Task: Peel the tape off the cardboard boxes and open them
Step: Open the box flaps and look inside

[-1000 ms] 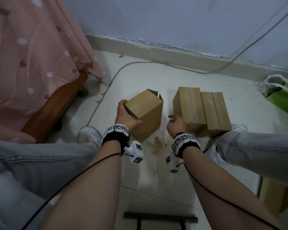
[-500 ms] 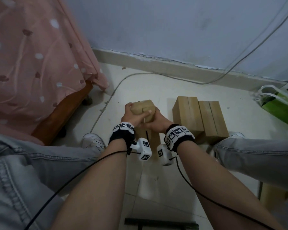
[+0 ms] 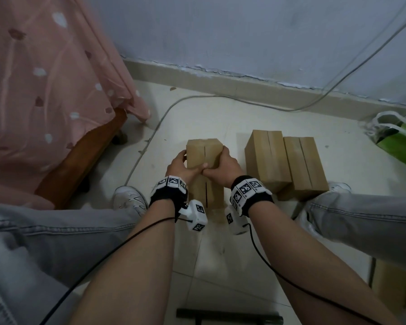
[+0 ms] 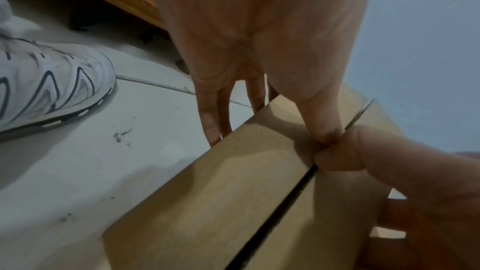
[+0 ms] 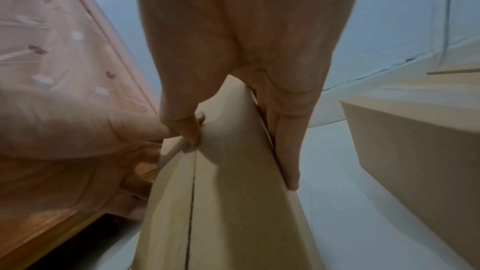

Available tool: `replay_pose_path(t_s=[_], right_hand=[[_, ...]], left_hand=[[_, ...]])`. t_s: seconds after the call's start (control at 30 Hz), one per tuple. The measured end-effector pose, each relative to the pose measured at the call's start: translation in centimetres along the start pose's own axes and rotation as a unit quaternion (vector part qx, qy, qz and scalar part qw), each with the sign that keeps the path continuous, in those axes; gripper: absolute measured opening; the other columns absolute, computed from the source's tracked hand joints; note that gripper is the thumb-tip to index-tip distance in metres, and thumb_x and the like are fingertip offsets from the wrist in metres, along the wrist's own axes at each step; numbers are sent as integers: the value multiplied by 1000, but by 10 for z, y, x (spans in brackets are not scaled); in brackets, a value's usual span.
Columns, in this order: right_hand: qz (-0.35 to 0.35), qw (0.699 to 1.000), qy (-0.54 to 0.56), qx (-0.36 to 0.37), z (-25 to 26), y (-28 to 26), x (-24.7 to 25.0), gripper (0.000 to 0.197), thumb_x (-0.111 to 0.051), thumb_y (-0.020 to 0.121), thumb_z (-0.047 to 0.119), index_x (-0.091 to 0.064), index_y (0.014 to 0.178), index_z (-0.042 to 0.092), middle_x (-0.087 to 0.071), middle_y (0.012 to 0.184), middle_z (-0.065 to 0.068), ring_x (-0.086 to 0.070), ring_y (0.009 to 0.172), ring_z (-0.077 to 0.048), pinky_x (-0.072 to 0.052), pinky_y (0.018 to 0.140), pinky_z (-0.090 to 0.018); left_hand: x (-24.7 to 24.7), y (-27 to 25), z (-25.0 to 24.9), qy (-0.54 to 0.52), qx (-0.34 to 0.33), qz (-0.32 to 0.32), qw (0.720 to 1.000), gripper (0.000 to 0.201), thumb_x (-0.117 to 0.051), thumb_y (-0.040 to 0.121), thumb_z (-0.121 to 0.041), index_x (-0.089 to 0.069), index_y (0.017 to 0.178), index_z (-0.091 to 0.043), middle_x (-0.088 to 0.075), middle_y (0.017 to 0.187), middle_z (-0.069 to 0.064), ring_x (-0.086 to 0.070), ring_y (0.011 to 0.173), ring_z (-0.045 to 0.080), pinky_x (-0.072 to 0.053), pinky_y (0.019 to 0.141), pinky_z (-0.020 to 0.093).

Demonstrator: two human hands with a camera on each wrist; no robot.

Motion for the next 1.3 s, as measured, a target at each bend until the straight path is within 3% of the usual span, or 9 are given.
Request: replay_pose_path(t_s=[0.23,0.37,0.6,0.8,0.97,1.1,1.17,1.23,1.3], right_hand=[[38,998,51,-11,7,-6,4,89,-64,85,32,-5,151,20,-54,125,-6,-56,106,-24,-50,84,-33],[43,998,39,0,19,-3,13,67,-52,88,19,-24,148,20,-58,123,-12,-58,106,-28,-51,90,-40],[5,1000,20,-1,11,-5,20,41,-39,101,21,-43,141,13,-55,133,-14,-54,118,-32,-44,96,-37],[-12,999,-33,6,3,1,26,26,-37,101,11,-53,121,5,-59,118,-16,-56,104,-30,-38,79,-29],[-55,998,-7,17,6,3,26,38,-42,103,22,-43,140,14,-61,126,-15,-60,111,-30,-48,95,-37],[-110,983,-131,71,27,-3,29,59,-51,95,9,-24,145,21,-64,90,-7,-63,78,-25,-56,72,-41],[-155,962,-189,124,47,-8,35,58,-56,92,8,-28,142,18,-62,93,-6,-61,83,-25,-54,70,-39],[-202,951,-189,140,64,-10,44,38,-54,93,14,-45,130,15,-61,104,-7,-59,97,-26,-52,76,-38],[-202,964,-162,60,70,-8,55,27,-49,95,19,-51,120,11,-61,106,-8,-60,99,-28,-48,72,-35]], left_hand=[[-1,0,4,-32,0,63,997,77,-81,73,-46,-45,139,-35,-59,126,-8,-56,112,13,-46,91,29],[-3,2,9,27,23,30,999,86,-82,58,-42,-46,135,-27,-64,118,-1,-62,105,24,-52,90,37],[1,7,2,-9,54,17,998,47,-52,93,-20,-51,140,-17,-64,124,14,-60,111,33,-50,98,41],[0,11,8,39,42,2,998,32,-37,104,-20,-56,124,-3,-60,125,22,-55,114,38,-42,93,35],[1,15,3,59,46,-7,997,32,-38,104,-17,-56,123,0,-60,124,23,-56,113,38,-42,88,32],[-2,20,-8,82,64,3,995,33,-37,102,-13,-54,126,3,-58,126,25,-56,114,40,-45,90,36],[2,26,-11,81,75,1,994,33,-38,100,-13,-53,124,4,-58,125,25,-57,112,42,-49,93,41],[8,33,-11,52,92,-6,994,34,-38,98,-15,-54,121,4,-60,122,26,-59,108,43,-51,92,45],[13,39,-5,-4,117,-18,993,40,-41,93,-20,-51,125,0,-61,122,25,-61,105,43,-54,89,51]])
Point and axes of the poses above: each hand's wrist, its own y-axis towards the middle knuckle, its own x-axis out of the back of the hand, z = x × y, the point moved 4 cm from there along y, towards the middle knuckle
